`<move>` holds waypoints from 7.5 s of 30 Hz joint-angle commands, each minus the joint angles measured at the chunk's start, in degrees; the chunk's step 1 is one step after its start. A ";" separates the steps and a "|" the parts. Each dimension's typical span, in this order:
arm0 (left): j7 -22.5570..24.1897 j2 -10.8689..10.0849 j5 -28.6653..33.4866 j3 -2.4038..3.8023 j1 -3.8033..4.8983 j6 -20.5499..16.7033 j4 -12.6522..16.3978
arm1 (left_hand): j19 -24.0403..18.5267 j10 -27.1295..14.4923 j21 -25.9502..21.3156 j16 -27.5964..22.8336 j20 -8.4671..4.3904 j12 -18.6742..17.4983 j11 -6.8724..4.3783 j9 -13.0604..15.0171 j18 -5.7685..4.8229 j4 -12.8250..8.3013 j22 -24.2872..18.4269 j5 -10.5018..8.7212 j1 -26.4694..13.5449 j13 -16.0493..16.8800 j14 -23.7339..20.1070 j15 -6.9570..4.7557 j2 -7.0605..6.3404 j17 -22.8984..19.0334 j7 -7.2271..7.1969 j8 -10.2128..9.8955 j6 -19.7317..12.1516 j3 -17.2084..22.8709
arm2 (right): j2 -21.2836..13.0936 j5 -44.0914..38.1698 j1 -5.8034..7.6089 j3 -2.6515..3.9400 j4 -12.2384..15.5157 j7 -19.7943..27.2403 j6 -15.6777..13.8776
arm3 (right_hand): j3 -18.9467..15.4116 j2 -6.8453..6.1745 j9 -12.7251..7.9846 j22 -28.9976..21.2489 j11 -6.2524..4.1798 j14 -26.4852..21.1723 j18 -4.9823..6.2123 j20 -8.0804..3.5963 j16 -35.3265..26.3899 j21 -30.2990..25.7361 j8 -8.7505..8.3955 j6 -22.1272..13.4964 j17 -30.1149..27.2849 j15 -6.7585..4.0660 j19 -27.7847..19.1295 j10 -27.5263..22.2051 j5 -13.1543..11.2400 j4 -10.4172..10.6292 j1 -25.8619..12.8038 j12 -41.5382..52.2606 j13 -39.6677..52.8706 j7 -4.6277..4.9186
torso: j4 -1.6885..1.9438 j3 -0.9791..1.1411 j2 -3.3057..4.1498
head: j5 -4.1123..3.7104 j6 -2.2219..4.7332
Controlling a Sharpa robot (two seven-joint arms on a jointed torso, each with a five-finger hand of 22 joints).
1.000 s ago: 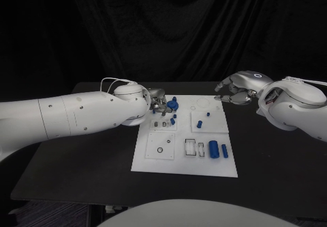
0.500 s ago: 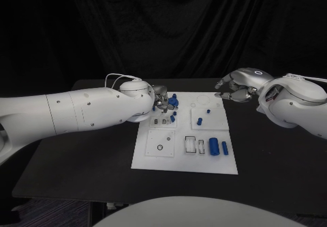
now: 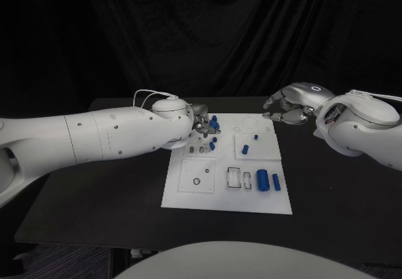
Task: Assemble the parts on the task board
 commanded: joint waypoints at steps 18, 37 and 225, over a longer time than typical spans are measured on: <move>0.40 1.42 -3.79 0.05 -3.02 0.68 -2.25 | 2.43 6.16 -0.31 0.15 -0.65 -0.03 -0.66 1.56 0.19 0.13 9.53 -0.54 -1.04 15.04 5.95 -0.67 0.32 15.07 -0.33 -0.19 1.20 0.99 | 0.44 -0.13 -0.08 0.05 -0.46 0.10 -2.68 | 0.53 -0.08 -0.15 13.55 0.18 5.22 0.73 0.22 0.28 0.27 -0.06 0.36 11.96 0.08 3.49 5.98 0.67 -0.07 0.77 0.15 15.08 0.03 | 0.02 0.06 0.12 | -0.20 0.00; 4.47 1.76 -3.81 0.05 -3.83 -0.73 -2.92 | 2.17 6.16 -0.62 0.15 -0.80 -0.03 -0.76 2.87 0.31 0.00 9.09 -0.05 -1.07 15.04 5.95 -0.79 0.40 15.07 -0.38 -0.64 0.90 2.03 | 0.71 -0.13 -0.10 0.04 -0.84 0.21 -3.23 | 0.58 -0.09 -0.18 13.56 0.19 5.22 0.72 0.22 0.29 0.28 -0.07 0.43 11.97 0.08 3.49 5.98 0.83 -0.08 0.79 0.15 15.08 0.05 | 0.19 0.06 0.11 | -0.33 0.00; 30.99 -18.42 21.01 0.02 -4.03 0.25 4.29 | 2.20 6.16 -1.05 0.15 3.07 -0.03 3.95 11.48 0.24 0.28 10.37 -0.62 6.31 15.04 5.95 3.29 -5.40 15.07 4.95 -7.25 -16.11 14.04 | 24.34 -13.29 -13.68 0.56 -11.93 -7.45 -10.27 | 7.22 -1.99 5.35 14.28 0.91 5.16 0.17 0.62 0.25 2.46 1.02 9.53 11.11 0.58 4.67 5.98 15.08 -11.23 -0.52 0.15 15.08 0.29 | 0.37 -0.38 0.40 | 0.31 0.00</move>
